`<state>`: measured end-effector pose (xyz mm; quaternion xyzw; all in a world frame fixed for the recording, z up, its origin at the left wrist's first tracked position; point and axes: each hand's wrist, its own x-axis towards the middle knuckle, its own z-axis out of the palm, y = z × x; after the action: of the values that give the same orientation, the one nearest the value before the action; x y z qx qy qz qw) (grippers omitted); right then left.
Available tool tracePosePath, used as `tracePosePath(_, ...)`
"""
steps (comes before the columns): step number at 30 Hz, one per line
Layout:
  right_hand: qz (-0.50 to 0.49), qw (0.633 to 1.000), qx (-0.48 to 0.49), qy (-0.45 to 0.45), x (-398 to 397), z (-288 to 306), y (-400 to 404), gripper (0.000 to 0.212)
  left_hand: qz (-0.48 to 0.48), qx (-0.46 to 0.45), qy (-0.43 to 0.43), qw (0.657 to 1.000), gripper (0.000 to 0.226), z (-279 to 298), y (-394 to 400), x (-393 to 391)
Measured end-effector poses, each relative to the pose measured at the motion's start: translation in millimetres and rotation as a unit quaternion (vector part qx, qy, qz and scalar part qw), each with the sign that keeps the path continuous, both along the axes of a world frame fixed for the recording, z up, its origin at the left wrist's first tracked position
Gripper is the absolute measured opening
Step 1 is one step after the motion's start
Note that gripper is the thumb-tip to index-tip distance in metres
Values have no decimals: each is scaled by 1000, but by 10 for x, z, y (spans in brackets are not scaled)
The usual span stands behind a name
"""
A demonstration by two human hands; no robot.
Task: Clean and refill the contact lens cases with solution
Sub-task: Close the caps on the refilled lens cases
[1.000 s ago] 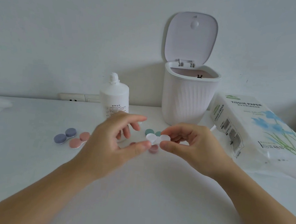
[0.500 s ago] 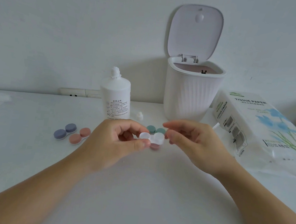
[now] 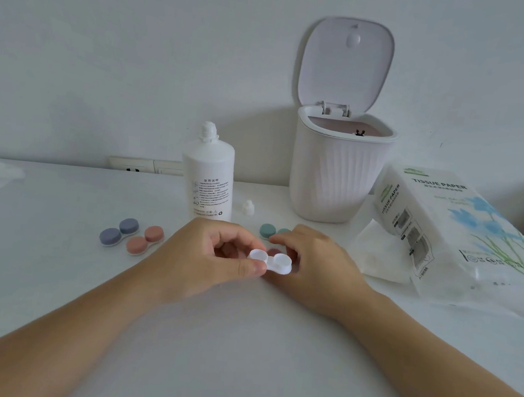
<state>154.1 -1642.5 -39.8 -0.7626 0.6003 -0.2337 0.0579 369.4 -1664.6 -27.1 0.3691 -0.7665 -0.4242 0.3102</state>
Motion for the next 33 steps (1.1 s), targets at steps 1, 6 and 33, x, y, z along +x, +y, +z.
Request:
tracePosePath(1, 1, 1000, 1, 0, 2, -2, -1, 29, 0, 0, 3, 1000, 31, 0, -4, 1)
tracePosePath(6, 23, 999, 9, -28, -45, 0, -13, 21, 4, 10, 21, 1000, 32, 12, -22, 18)
tracePosePath(33, 134, 880, 119, -440, -206, 206, 123, 37, 19, 84, 90, 992, 28, 52, -32, -2)
